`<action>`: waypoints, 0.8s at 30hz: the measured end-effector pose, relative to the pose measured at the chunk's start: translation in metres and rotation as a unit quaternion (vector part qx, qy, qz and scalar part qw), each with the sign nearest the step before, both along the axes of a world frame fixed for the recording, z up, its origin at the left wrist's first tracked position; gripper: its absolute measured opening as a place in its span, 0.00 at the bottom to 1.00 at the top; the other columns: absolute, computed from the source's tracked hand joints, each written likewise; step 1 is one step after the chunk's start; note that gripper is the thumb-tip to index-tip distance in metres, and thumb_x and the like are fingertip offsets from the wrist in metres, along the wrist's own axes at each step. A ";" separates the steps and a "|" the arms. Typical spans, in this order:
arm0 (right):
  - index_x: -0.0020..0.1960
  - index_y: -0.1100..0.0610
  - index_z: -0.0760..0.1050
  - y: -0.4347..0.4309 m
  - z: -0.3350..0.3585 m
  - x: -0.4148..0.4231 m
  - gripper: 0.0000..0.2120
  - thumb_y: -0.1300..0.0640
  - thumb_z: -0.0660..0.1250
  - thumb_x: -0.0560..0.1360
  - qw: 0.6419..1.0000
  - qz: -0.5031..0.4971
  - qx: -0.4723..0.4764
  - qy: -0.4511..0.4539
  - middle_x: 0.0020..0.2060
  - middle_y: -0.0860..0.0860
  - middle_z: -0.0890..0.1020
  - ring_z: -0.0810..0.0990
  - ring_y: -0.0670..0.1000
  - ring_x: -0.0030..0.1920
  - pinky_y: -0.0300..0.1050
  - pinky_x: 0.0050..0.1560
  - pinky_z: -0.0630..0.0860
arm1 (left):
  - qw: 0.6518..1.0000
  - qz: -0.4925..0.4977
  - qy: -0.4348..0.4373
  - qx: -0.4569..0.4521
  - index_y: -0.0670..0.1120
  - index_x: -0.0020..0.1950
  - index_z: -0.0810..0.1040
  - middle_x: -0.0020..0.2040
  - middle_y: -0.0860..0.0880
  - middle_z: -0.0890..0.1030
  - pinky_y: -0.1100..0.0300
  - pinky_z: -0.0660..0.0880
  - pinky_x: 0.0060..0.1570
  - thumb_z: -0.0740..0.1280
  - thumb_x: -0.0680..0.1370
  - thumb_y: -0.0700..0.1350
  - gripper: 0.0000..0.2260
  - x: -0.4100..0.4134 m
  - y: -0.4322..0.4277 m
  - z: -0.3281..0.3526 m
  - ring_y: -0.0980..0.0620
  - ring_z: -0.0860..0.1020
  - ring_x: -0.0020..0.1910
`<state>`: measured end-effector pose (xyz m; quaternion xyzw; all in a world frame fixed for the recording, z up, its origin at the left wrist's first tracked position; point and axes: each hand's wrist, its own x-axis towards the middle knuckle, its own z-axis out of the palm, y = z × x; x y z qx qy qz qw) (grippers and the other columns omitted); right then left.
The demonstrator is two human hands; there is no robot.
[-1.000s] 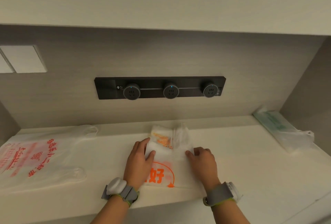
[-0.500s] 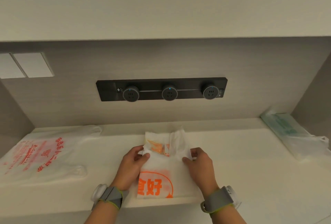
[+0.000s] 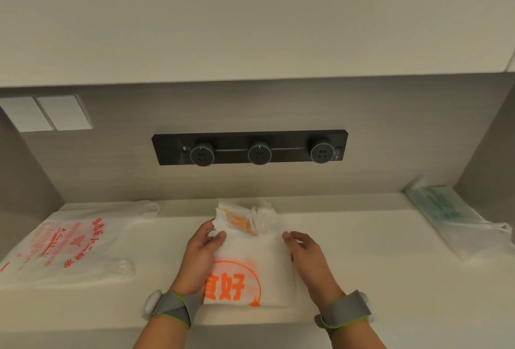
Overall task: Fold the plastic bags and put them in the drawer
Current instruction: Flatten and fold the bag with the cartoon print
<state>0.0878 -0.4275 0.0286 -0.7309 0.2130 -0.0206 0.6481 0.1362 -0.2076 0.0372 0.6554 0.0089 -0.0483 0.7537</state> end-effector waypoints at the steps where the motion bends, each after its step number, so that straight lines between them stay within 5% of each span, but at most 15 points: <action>1: 0.66 0.52 0.74 0.000 0.001 0.001 0.22 0.40 0.65 0.77 1.000 0.012 0.013 -0.002 0.54 0.49 0.80 0.80 0.49 0.52 0.44 0.54 0.76 | 1.000 0.000 0.001 -0.014 0.43 0.63 0.78 0.56 0.38 0.84 0.44 0.80 0.54 0.64 0.81 0.35 0.12 0.000 0.000 0.004 0.37 0.83 0.53; 4: 0.66 0.54 0.75 -0.001 0.006 0.003 0.23 0.40 0.64 0.78 0.997 0.042 0.065 -0.007 0.58 0.49 0.82 0.81 0.49 0.57 0.51 0.63 0.77 | 0.999 -0.005 0.004 -0.048 0.42 0.64 0.78 0.57 0.37 0.83 0.44 0.79 0.56 0.63 0.81 0.35 0.12 -0.001 -0.001 0.013 0.36 0.82 0.55; 9: 0.66 0.52 0.75 0.001 0.015 0.001 0.18 0.48 0.67 0.78 0.989 0.040 0.129 -0.053 0.54 0.51 0.85 0.85 0.51 0.52 0.54 0.59 0.80 | 0.997 -0.010 -0.002 -0.070 0.46 0.63 0.78 0.50 0.41 0.86 0.50 0.83 0.46 0.64 0.81 0.36 0.12 -0.005 -0.005 0.026 0.41 0.85 0.49; 12: 0.68 0.44 0.71 0.000 0.024 0.002 0.19 0.56 0.67 0.79 0.988 0.002 0.109 -0.113 0.48 0.52 0.84 0.86 0.46 0.45 0.47 0.50 0.82 | 0.999 0.007 -0.043 0.033 0.51 0.69 0.73 0.53 0.44 0.84 0.61 0.81 0.44 0.66 0.81 0.38 0.18 -0.003 -0.005 0.027 0.48 0.84 0.49; 15: 0.67 0.43 0.74 -0.001 0.032 0.004 0.19 0.59 0.65 0.80 0.983 0.001 0.072 -0.168 0.47 0.57 0.84 0.84 0.49 0.46 0.45 0.48 0.82 | 0.986 0.006 -0.087 0.141 0.58 0.75 0.63 0.55 0.49 0.81 0.61 0.81 0.48 0.70 0.79 0.41 0.29 0.000 -0.003 0.030 0.50 0.83 0.51; 19: 0.64 0.46 0.78 -0.003 0.042 0.008 0.15 0.58 0.67 0.79 0.983 0.026 0.018 -0.181 0.57 0.44 0.83 0.81 0.38 0.53 0.35 0.52 0.77 | 0.953 -0.016 -0.151 0.262 0.59 0.69 0.72 0.57 0.54 0.81 0.60 0.80 0.51 0.74 0.75 0.42 0.27 0.006 0.000 0.040 0.55 0.81 0.52; 24: 0.65 0.45 0.76 -0.009 0.056 0.015 0.24 0.60 0.74 0.72 0.966 0.053 -0.148 -0.207 0.55 0.40 0.81 0.79 0.38 0.50 0.29 0.48 0.75 | 0.877 0.017 -0.273 0.394 0.53 0.63 0.78 0.53 0.56 0.77 0.59 0.73 0.53 0.76 0.72 0.42 0.21 0.019 0.004 0.052 0.53 0.77 0.52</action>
